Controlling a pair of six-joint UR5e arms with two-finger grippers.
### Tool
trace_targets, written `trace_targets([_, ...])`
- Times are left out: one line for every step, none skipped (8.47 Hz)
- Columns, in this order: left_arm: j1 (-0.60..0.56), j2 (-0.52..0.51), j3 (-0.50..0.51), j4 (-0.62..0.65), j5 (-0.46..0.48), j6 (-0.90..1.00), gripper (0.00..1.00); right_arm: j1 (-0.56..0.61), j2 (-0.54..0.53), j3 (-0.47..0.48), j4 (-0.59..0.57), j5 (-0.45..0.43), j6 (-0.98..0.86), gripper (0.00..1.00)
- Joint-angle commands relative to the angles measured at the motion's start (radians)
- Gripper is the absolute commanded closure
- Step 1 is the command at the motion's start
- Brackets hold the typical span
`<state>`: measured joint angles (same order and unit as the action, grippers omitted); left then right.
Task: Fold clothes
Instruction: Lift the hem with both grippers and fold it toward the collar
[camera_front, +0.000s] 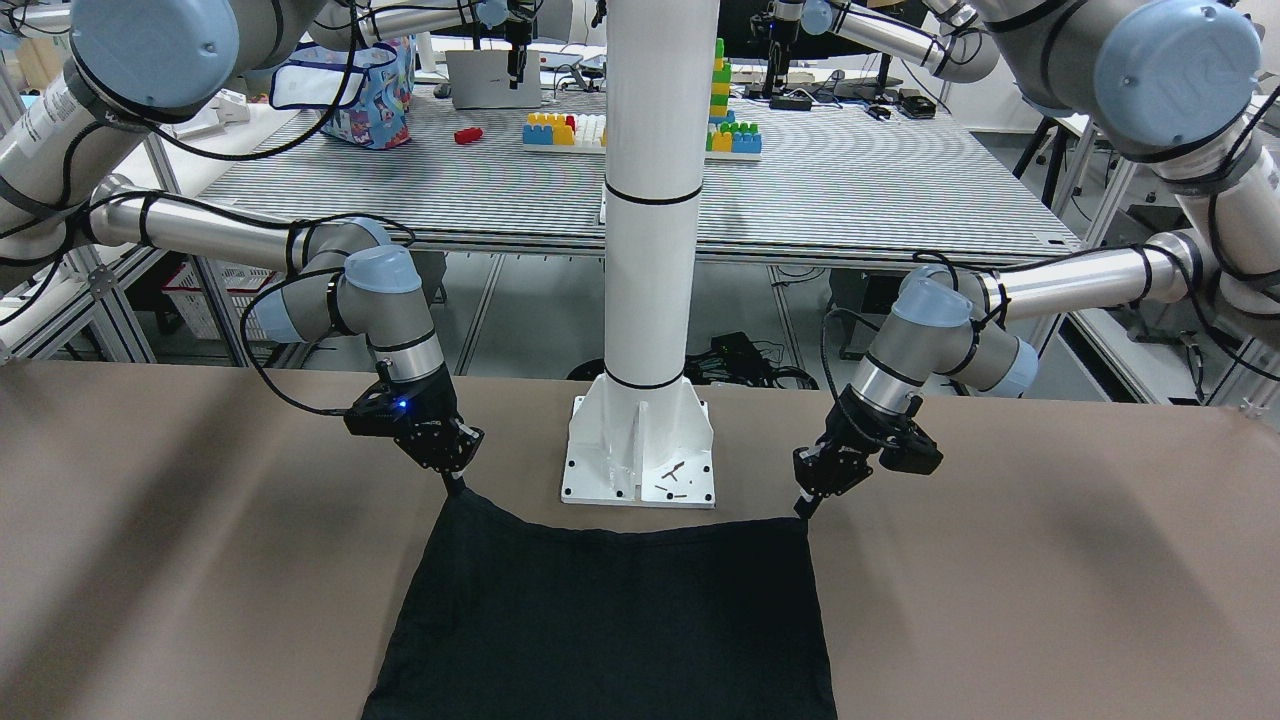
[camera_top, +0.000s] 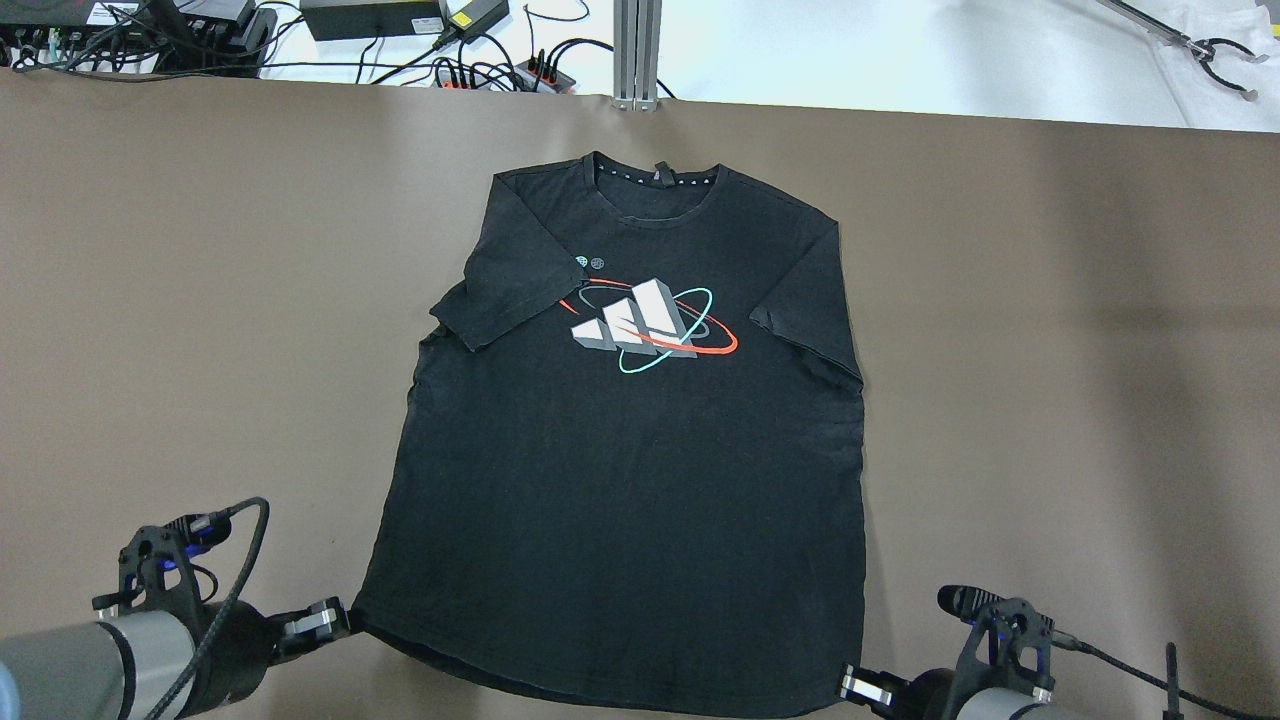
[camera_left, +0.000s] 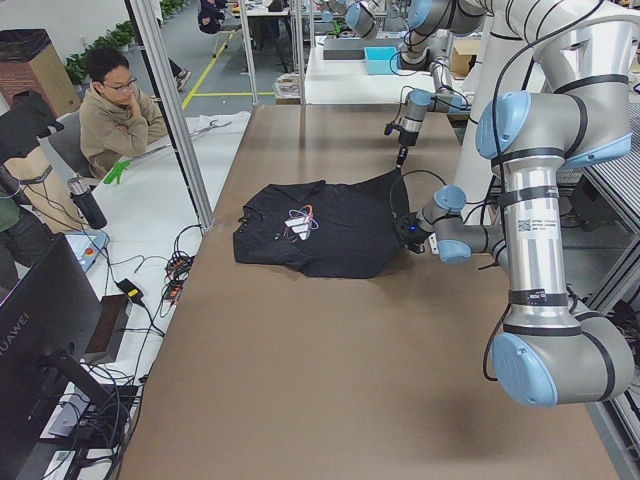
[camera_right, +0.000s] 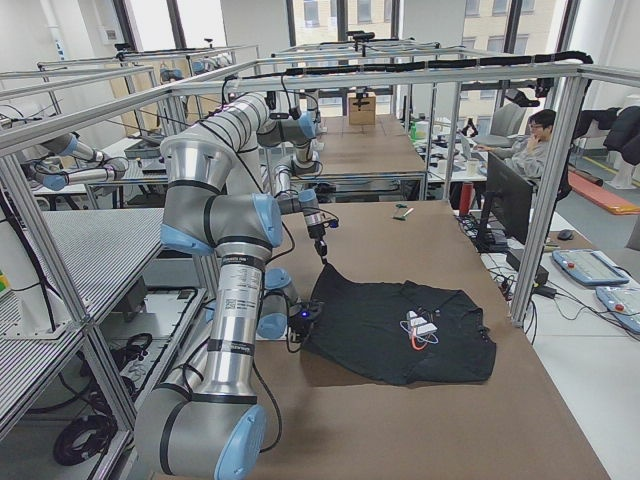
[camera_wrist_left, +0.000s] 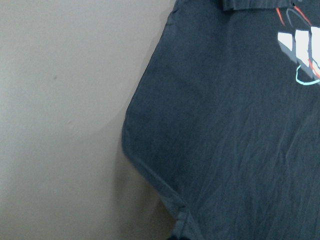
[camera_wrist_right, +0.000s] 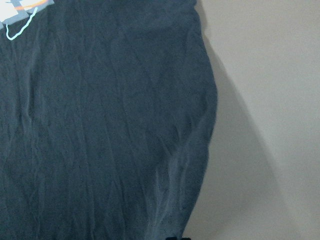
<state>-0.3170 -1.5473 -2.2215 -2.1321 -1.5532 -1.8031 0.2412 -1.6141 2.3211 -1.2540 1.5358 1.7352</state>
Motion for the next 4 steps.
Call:
trace_targets([-0.244, -0.42, 0.152, 0.438, -0.139, 0.17, 1.0, 0.361, 0.294, -0.165, -0.256, 0.268, -0.258, 1.0])
trace_targets([-0.307, -0.554, 0.228, 0.559, -0.143, 0.203, 1.0, 0.433, 0.333, -0.219, -0.281, 0.27, -0.363, 1.0])
trace_targets([-0.348, -0.595, 0.3, 0.557, -0.154, 0.226, 1.0, 0.502, 0.364, -0.271, -0.282, 0.27, -0.452, 1.0])
trace_targets([-0.403, -0.608, 0.34, 0.557, -0.192, 0.276, 1.0, 0.562, 0.423, -0.349, -0.282, 0.268, -0.5, 1.0])
